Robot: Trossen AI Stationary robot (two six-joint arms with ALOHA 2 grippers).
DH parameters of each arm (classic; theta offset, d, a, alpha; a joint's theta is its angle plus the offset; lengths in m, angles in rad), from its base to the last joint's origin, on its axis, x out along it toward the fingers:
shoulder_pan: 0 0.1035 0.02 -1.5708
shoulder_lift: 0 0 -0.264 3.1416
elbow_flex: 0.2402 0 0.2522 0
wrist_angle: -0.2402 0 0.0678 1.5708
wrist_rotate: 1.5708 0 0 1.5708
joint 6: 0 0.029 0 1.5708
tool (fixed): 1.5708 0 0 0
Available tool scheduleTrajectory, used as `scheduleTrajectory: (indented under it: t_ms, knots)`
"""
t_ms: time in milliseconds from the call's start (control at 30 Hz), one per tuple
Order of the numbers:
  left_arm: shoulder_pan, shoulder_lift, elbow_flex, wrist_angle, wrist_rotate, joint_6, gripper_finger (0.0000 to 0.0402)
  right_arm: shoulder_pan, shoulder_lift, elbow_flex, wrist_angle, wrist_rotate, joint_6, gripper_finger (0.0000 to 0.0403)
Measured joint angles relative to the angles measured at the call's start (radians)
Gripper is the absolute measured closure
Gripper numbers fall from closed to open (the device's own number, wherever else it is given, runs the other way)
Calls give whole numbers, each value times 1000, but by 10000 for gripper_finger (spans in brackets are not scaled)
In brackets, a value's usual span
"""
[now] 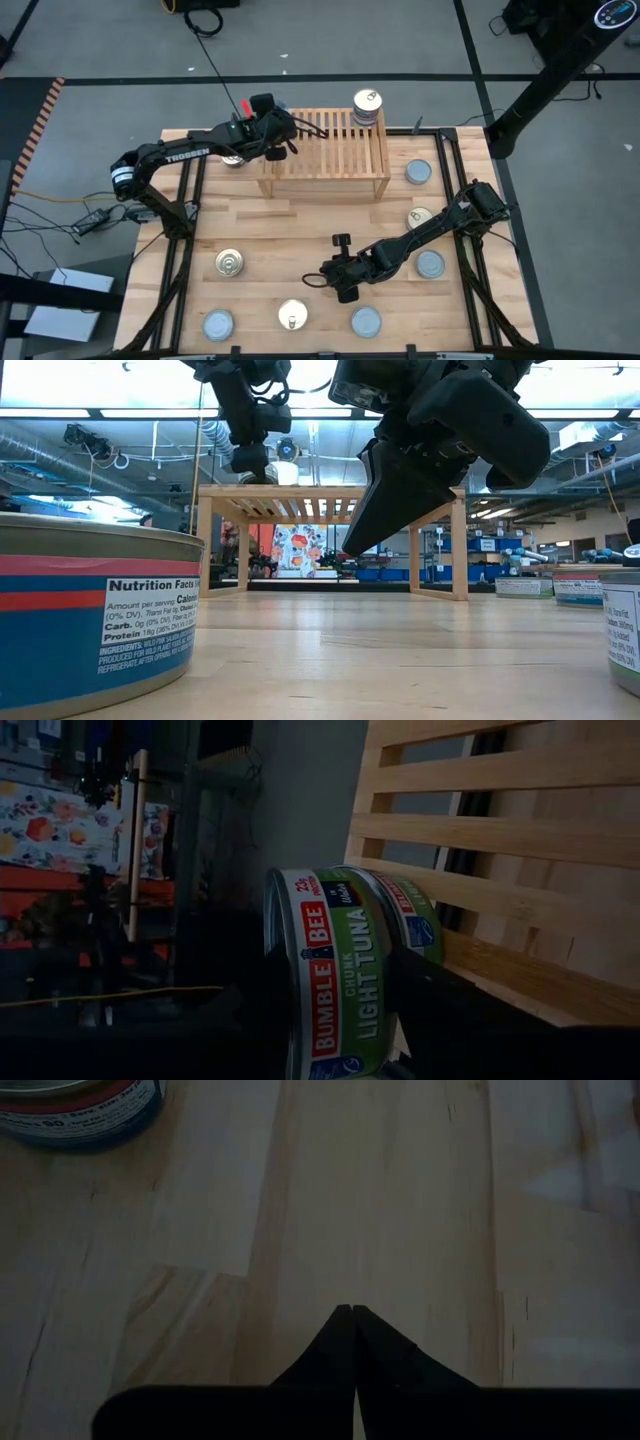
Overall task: Stack canned seafood by type on shelf
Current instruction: Stack the green tuna can on top of the other green tuna can on the shelf
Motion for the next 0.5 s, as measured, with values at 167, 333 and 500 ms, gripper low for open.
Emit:
scheduleTrajectory:
  t_ms: [167,333,500]
  knots:
    - [0,2,0,0,0,7,247,0,0,0,0,0,0,395]
    - [2,23,0,8,-11,43,252,0,0,0,0,0,0,395]
    - [-1,49,0,21,-66,66,232,0,0,0,0,-1,0,395]
